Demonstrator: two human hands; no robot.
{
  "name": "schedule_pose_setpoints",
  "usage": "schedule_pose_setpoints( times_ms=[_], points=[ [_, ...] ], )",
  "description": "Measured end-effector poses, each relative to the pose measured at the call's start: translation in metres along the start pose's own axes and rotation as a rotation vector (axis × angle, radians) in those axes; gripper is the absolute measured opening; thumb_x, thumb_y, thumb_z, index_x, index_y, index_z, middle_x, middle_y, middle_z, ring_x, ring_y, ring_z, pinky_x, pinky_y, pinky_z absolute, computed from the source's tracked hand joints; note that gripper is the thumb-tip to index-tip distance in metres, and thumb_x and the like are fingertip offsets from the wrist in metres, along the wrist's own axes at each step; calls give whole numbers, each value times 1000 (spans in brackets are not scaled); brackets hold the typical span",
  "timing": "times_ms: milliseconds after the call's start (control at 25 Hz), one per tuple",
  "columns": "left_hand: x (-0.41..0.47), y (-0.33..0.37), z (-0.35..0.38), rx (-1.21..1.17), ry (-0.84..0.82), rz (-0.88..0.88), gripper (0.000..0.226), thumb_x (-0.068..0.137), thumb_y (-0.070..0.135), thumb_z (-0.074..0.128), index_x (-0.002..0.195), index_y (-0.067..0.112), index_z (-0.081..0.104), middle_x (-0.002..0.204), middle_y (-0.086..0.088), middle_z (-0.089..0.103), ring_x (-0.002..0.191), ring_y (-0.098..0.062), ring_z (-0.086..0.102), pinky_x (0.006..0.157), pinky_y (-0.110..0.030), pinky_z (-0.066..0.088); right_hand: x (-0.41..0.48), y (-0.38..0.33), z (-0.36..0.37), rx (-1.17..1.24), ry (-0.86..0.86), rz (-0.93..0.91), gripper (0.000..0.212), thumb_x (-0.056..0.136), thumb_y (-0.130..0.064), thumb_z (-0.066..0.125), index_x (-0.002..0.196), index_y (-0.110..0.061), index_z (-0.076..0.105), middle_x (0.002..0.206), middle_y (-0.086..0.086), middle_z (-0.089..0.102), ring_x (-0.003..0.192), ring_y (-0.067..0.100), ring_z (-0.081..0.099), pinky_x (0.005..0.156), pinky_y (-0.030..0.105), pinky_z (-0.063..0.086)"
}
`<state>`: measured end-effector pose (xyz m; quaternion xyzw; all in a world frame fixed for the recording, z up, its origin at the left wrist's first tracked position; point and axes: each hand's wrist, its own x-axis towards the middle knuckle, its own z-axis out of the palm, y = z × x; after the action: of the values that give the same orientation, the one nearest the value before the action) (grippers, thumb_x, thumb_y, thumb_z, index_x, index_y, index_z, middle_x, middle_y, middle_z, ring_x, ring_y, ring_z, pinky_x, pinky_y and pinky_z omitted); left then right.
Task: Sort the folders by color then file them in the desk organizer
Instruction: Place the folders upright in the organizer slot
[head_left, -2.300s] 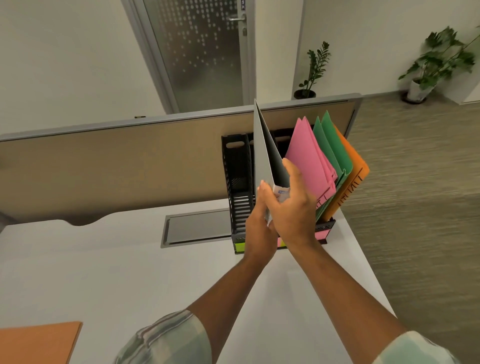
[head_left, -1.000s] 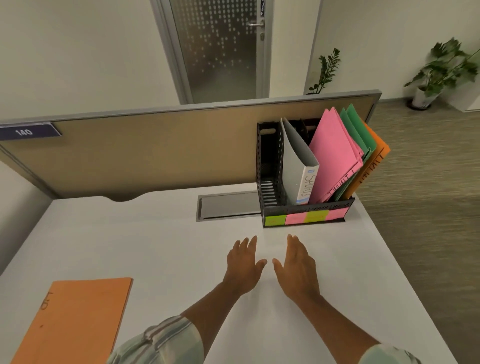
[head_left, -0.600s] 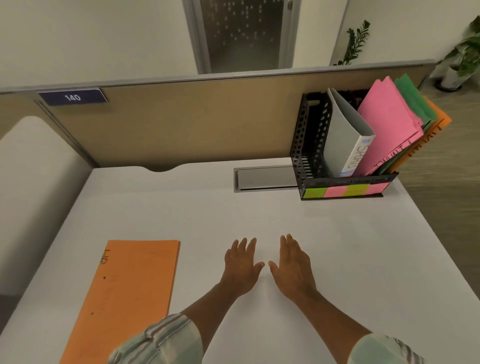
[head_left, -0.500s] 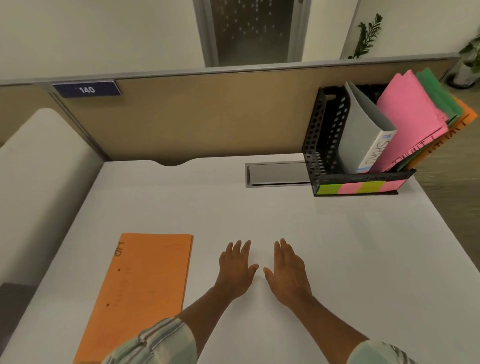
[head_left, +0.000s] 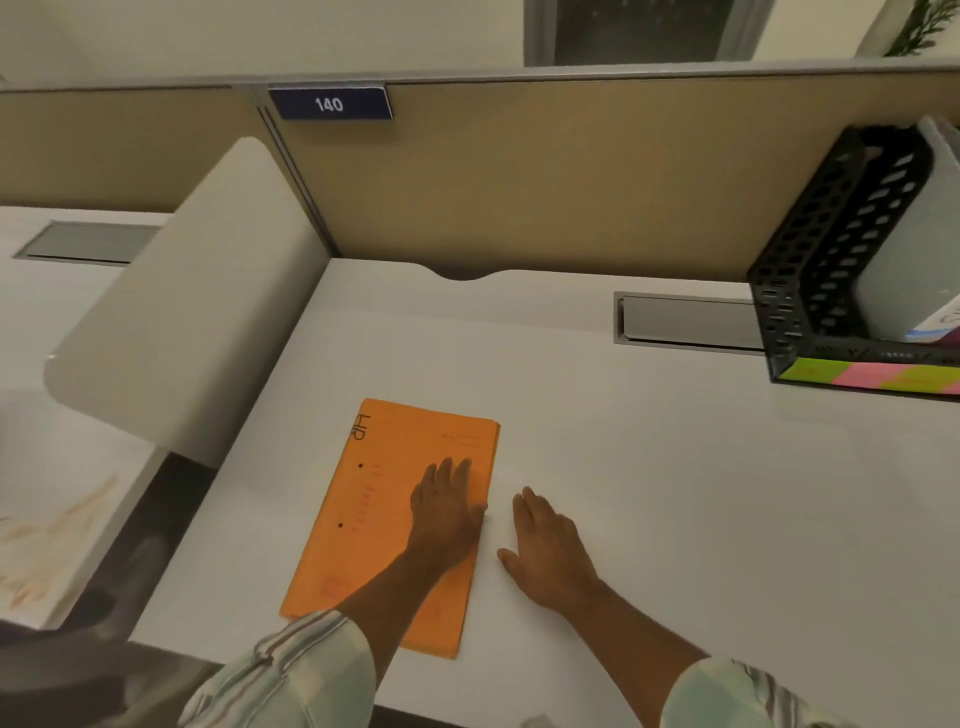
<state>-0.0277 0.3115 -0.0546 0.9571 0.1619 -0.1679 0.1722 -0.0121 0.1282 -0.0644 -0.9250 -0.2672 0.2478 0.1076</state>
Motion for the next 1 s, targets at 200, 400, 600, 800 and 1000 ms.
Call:
schedule_pose_setpoints(
  times_ms=[200,400,600,800,1000],
  points=[
    [2,-69,-20,-16,94,-234,79,103,40,59,167,18,17,175,-16,10,162,-40,8,129,-57,15,9,-34,10,-6,-161,-128,89,103,-54,46,165,-10,0,174,10,-2,160,33,3,127,53,16],
    [7,-97,-34,-116,72,-554,99,95,51,69,164,8,13,167,-22,26,152,-43,30,121,-59,32,13,-38,14,-27,-213,-115,91,103,-55,45,165,-11,-6,174,8,-8,160,31,-5,127,55,9],
    [17,-95,-53,-222,118,-653,69,92,37,74,147,11,39,141,-16,49,132,-39,49,108,-58,43,16,-33,12,-34,-222,-110,90,103,-56,44,165,-14,-5,174,6,-6,160,27,-2,126,57,10],
    [24,-94,-77,-490,143,-483,27,94,26,73,111,6,66,110,-13,70,96,-35,70,88,-52,61,12,-21,4,53,-203,-43,91,101,-57,45,165,-14,-3,174,7,0,160,28,4,126,58,12],
    [30,-57,-92,-827,12,-372,6,101,16,68,97,14,72,104,-14,78,89,-35,76,75,-49,65,2,7,-23,164,-148,54,81,101,-52,47,161,-11,13,169,8,21,151,28,28,120,55,27]
  ],
)
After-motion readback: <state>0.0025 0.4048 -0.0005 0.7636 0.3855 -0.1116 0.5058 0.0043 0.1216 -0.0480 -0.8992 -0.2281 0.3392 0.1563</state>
